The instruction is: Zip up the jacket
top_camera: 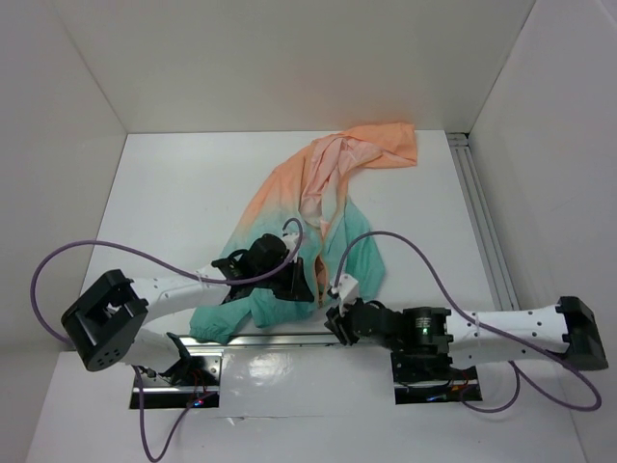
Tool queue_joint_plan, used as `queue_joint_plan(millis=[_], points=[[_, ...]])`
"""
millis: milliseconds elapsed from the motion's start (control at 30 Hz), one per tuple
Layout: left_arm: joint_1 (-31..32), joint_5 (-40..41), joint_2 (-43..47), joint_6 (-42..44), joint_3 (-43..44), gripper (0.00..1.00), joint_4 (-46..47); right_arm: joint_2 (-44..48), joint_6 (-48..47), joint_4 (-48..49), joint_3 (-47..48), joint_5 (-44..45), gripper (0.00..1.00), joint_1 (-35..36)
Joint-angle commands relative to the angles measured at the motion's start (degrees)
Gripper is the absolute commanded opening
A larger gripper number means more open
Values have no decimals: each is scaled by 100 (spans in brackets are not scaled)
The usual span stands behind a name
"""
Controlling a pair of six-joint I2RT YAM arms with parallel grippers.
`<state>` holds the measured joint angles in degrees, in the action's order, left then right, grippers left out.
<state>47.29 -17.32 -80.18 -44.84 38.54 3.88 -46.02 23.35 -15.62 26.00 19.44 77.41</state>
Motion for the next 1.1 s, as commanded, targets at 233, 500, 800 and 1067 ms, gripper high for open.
queue_joint_plan(millis=[233, 500, 800, 1067], points=[[-211, -421, 275, 248, 30, 0, 174, -1583, -710, 438, 564, 4566, 49, 2902], [-211, -579, 328, 300, 30, 0, 122, -3246, 1219, -922, 1056, 6456, 50, 3289], [-211, -694, 328, 300, 145, 0, 122, -4037, 5576, -4180, 1592, 6819, 60, 3614], [-211, -694, 327, 300, 145, 0, 175, -4188, 8124, -5918, 1839, 6942, 75, 4133]])
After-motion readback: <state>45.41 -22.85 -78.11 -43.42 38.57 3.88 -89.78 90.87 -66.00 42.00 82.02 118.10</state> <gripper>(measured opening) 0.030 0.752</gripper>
